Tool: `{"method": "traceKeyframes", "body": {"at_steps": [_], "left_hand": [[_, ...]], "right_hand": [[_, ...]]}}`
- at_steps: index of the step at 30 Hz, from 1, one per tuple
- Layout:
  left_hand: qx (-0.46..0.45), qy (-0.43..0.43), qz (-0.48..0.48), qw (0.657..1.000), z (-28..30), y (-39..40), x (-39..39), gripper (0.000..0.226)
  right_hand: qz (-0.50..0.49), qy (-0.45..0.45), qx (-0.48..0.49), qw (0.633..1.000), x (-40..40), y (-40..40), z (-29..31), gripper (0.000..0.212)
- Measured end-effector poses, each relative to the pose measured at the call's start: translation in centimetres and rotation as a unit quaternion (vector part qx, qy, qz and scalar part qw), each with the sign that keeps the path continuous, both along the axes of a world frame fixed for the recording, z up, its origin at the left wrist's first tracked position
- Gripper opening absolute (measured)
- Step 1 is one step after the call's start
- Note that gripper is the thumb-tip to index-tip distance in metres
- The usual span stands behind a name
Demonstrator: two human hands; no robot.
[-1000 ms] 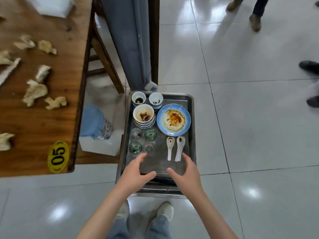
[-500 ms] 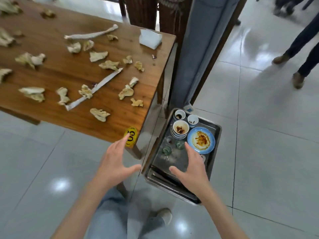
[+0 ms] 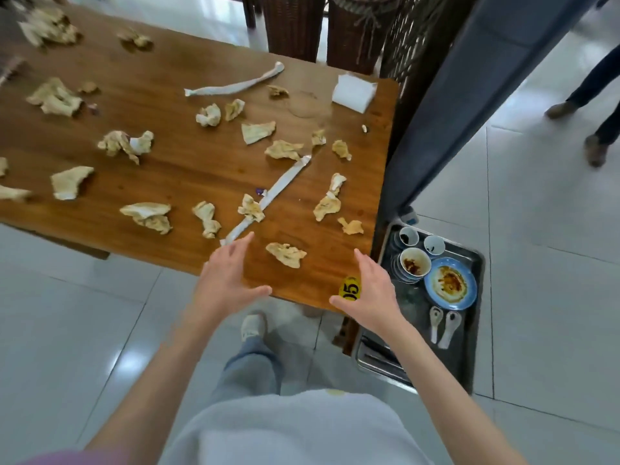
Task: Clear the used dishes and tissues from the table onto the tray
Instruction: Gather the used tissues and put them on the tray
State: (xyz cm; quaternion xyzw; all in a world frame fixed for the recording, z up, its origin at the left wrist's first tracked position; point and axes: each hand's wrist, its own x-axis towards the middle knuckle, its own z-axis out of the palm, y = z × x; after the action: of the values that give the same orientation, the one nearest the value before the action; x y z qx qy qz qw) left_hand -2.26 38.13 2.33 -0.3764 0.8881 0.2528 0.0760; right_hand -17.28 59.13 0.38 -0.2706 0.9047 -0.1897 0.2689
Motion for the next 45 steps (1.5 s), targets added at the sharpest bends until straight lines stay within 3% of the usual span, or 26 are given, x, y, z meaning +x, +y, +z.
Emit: {"method": "traceKeyframes", "body": {"at_steps": [5,11,18,29,38,41,45], "left_hand": [[-0.012,-0.036,-0.054,0.998,-0.3,-6.7,-0.7,0.103],[-0.021,-0.015,-0.091,0.995,1.5,-13.3,-0.9,0.102],[0.004,-0.009,-0.072,0.997,1.4,-18.1,-0.3,0.098],[-0.002,-0.038,-0.112,0.993,-1.7,-17.5,-3.7,0.096],[-0.03,-0.072,-0.143,0.987,-4.4,-15.8,-7.4,0.092],[-0.049,-0.09,-0.166,0.981,-5.4,-15.2,-8.7,0.089],[-0.067,-0.086,-0.2,0.974,-6.3,-14.2,-10.3,0.076]], "right_hand": [[-0.037,0.007,0.037,0.999,1.5,-6.8,-0.8,0.105],[-0.057,0.029,0.036,0.997,2.6,-13.6,-1.4,0.103],[-0.047,0.039,0.057,0.997,1.7,-20.2,-1.4,0.106],[-0.045,0.022,0.095,0.994,0.3,-18.9,-2.1,0.104],[0.016,0.041,0.119,0.992,0.4,-18.0,-4.8,0.093],[0.04,0.044,0.113,0.992,0.6,-17.7,-5.2,0.079],[0.075,0.029,0.079,0.994,0.6,-17.2,-5.3,0.031]]}}
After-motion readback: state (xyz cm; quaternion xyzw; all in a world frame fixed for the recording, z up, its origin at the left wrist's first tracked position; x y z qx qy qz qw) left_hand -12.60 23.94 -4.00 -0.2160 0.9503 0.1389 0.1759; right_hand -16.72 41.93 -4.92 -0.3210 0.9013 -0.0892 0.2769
